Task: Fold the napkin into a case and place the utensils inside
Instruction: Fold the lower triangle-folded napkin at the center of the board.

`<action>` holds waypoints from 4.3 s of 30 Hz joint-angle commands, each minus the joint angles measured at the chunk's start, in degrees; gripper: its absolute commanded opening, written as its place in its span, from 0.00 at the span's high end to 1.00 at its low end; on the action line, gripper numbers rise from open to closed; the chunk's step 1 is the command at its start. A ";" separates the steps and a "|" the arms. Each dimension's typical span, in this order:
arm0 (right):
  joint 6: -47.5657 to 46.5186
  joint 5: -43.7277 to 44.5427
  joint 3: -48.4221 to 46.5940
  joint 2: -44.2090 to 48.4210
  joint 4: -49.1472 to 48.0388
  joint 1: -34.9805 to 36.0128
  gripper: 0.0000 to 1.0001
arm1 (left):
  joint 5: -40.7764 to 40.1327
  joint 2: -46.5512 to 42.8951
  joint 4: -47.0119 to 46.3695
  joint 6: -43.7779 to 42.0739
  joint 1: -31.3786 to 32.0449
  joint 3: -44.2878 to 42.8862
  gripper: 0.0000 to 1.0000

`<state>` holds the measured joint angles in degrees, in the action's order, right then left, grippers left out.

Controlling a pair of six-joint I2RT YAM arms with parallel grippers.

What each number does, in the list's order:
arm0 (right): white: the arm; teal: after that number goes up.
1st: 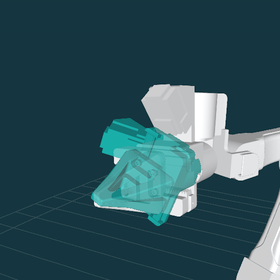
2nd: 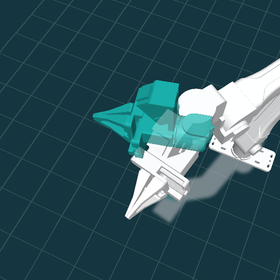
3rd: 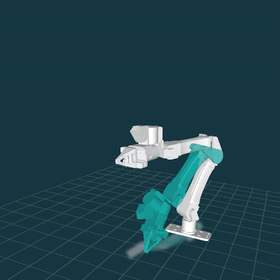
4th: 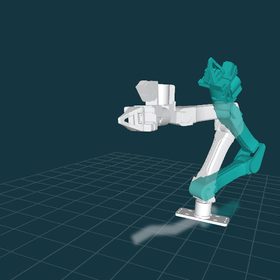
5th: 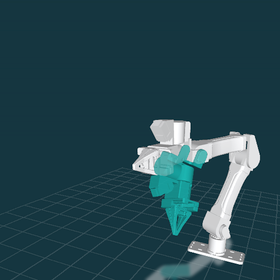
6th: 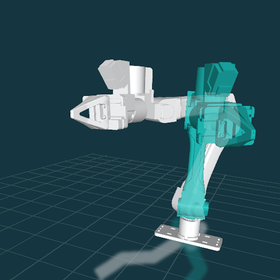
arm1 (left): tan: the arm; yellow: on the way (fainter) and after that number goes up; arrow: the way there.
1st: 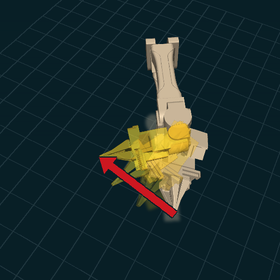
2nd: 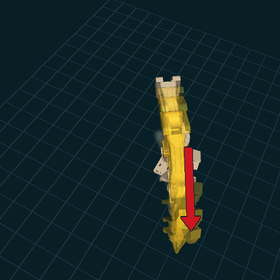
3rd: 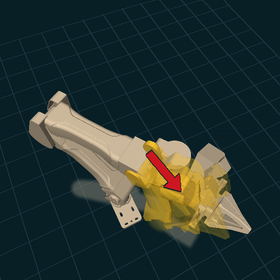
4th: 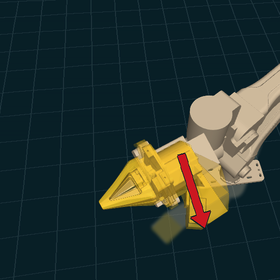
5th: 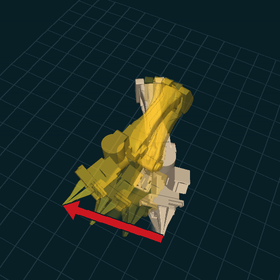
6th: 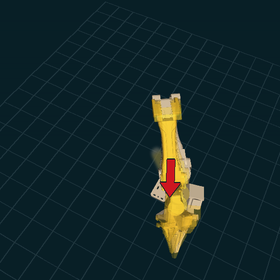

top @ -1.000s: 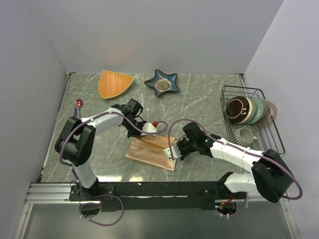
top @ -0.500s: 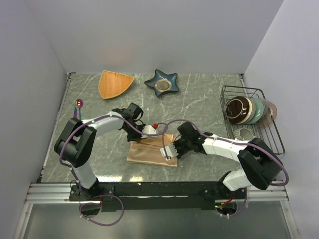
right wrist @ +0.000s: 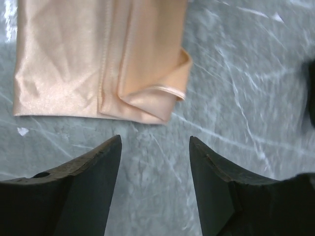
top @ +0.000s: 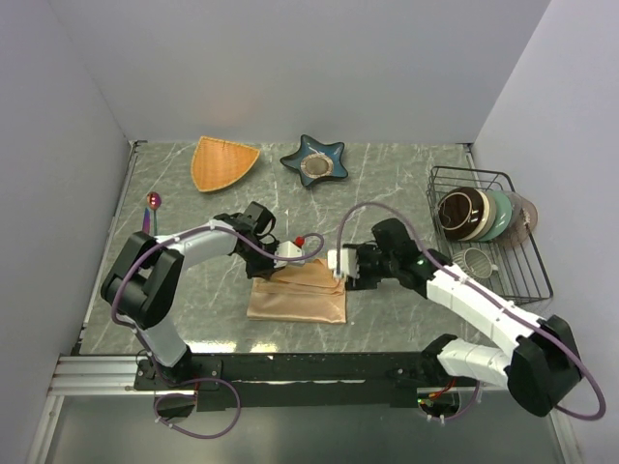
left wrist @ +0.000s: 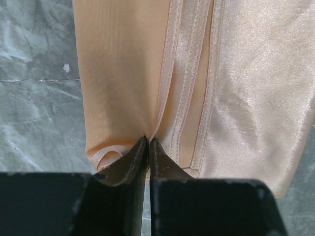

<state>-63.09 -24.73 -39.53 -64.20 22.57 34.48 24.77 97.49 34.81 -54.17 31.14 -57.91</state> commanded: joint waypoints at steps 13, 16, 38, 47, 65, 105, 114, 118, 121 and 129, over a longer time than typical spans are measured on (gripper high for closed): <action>70.19 -9.81 -20.85 -20.95 2.31 -11.71 0.55 | 0.36 -1.60 0.52 3.02 0.07 2.89 0.87; 77.82 -9.20 -21.12 -24.73 1.34 -11.72 0.54 | 0.19 -1.95 0.70 2.85 -0.02 3.07 0.87; 90.25 -12.09 -18.92 -34.85 -2.88 -11.63 0.52 | -0.16 -3.18 -0.09 2.05 0.07 5.00 0.86; 88.06 -13.85 -18.22 -33.79 -0.25 -11.63 0.92 | -0.52 -2.75 -0.18 2.05 0.07 5.09 0.86; 79.79 -8.76 -17.78 -35.90 6.53 -12.07 1.00 | -0.25 -2.66 0.00 4.33 0.07 4.56 0.86; 75.57 0.82 -19.53 -41.79 5.56 -9.34 1.00 | 30.48 -9.60 -30.90 68.90 -4.59 4.11 0.16; 75.66 0.65 -18.57 -41.00 4.85 -8.99 1.00 | 32.18 -9.08 -66.24 109.50 -4.68 16.85 0.01; 75.92 0.65 -18.13 -40.82 4.77 -8.73 1.00 | 32.36 -2.85 -76.72 115.42 -4.68 17.48 0.01; 76.18 0.74 -17.87 -40.74 4.68 -8.55 1.00 | 32.44 1.37 -81.29 118.33 -4.42 16.60 0.01; 76.63 1.35 -17.07 -40.47 4.59 -8.64 1.00 | 29.02 8.49 -75.26 114.23 -4.33 15.28 0.02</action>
<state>14.61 -30.72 -58.76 -103.83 29.28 24.75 55.46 103.77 -40.71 61.76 26.74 -40.99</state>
